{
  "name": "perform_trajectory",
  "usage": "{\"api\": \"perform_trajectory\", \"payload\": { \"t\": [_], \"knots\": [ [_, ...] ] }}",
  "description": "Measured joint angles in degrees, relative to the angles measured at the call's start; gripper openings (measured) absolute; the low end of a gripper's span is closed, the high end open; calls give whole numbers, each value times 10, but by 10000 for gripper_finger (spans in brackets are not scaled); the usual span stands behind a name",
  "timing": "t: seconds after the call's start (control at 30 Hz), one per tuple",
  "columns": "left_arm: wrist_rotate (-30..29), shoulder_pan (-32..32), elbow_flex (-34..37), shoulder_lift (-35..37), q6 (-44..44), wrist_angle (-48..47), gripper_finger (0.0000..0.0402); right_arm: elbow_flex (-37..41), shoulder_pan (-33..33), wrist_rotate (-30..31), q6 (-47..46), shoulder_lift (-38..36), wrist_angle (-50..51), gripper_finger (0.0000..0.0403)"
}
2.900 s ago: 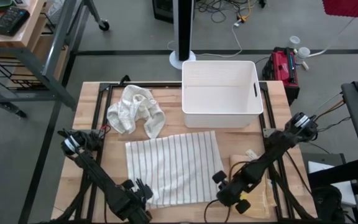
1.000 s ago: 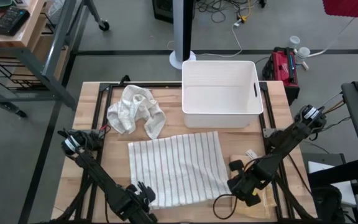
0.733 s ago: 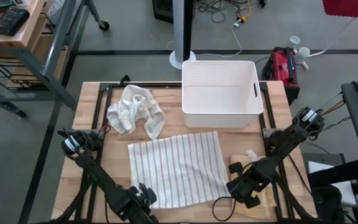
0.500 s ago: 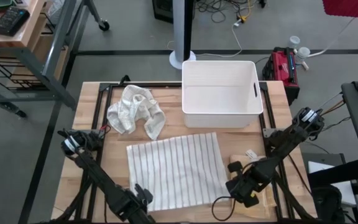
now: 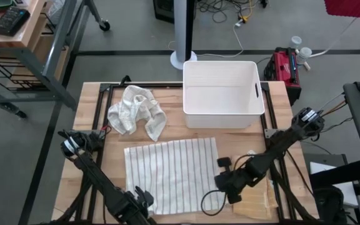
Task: Fold towel
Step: Fold the white striped towel
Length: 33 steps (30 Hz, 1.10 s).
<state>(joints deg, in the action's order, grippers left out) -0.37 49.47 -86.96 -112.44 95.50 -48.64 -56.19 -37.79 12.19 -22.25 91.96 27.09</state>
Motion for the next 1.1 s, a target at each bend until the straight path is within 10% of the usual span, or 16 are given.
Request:
{"api": "perform_trajectory", "payload": {
  "t": [0.4,1.1],
  "knots": [
    [0,8,0,0,16,-3,0,18,25,-20,-42,105,-12,0],
    [31,29,0,0,59,117,10,26,15,-113,-49,56,53,0]
  ]
}}
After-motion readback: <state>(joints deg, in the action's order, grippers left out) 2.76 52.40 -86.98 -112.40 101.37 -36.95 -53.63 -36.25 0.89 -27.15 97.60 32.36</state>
